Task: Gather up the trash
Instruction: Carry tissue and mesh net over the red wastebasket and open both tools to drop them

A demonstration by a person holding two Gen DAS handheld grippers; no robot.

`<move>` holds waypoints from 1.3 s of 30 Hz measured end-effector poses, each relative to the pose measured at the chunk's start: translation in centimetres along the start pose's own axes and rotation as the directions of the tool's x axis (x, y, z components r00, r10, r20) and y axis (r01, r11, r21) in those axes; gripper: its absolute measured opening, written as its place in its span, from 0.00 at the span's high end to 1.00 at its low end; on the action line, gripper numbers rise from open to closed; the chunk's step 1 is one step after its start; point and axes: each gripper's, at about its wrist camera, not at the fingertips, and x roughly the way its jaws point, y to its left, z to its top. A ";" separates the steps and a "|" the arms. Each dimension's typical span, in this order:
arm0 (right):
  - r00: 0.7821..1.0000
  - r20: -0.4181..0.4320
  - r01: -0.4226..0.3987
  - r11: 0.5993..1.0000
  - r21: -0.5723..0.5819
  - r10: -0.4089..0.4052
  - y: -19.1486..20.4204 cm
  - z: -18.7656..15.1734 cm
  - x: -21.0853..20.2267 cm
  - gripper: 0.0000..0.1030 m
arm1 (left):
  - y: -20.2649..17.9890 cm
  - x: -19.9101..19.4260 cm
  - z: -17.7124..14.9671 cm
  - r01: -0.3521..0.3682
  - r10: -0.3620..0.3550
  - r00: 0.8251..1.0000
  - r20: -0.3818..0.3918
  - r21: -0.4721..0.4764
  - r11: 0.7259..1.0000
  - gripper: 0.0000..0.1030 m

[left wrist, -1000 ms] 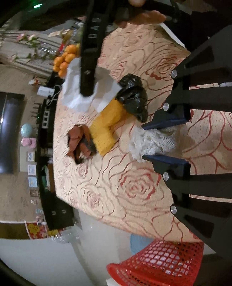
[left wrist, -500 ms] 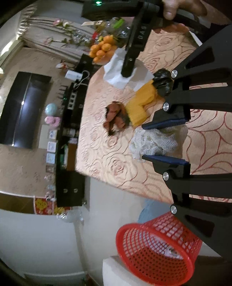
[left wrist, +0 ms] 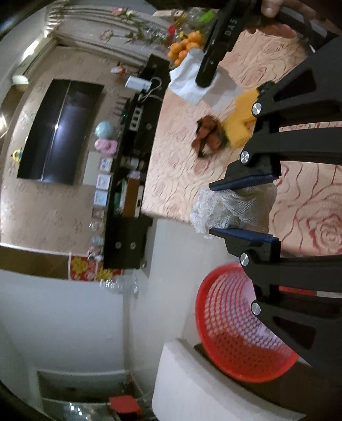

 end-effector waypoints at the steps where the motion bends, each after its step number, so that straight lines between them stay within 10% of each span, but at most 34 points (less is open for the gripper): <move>1: 1.000 0.000 -0.005 1.000 -0.005 0.005 0.4 0.2 0.1 0.64 | 0.5 -0.3 0.4 -0.011 0.011 1.000 0.005 -0.009 1.000 0.74; 21: 0.984 -0.013 -0.179 0.966 -0.184 0.180 10.9 7.1 5.2 0.64 | 11.9 -2.2 3.7 -0.264 0.276 0.961 0.027 -0.214 0.940 0.74; 39: 0.937 -0.179 -0.340 0.903 -0.264 0.300 19.1 4.3 13.2 0.64 | 15.4 0.9 1.1 -0.387 0.378 0.922 -0.087 -0.181 0.904 0.74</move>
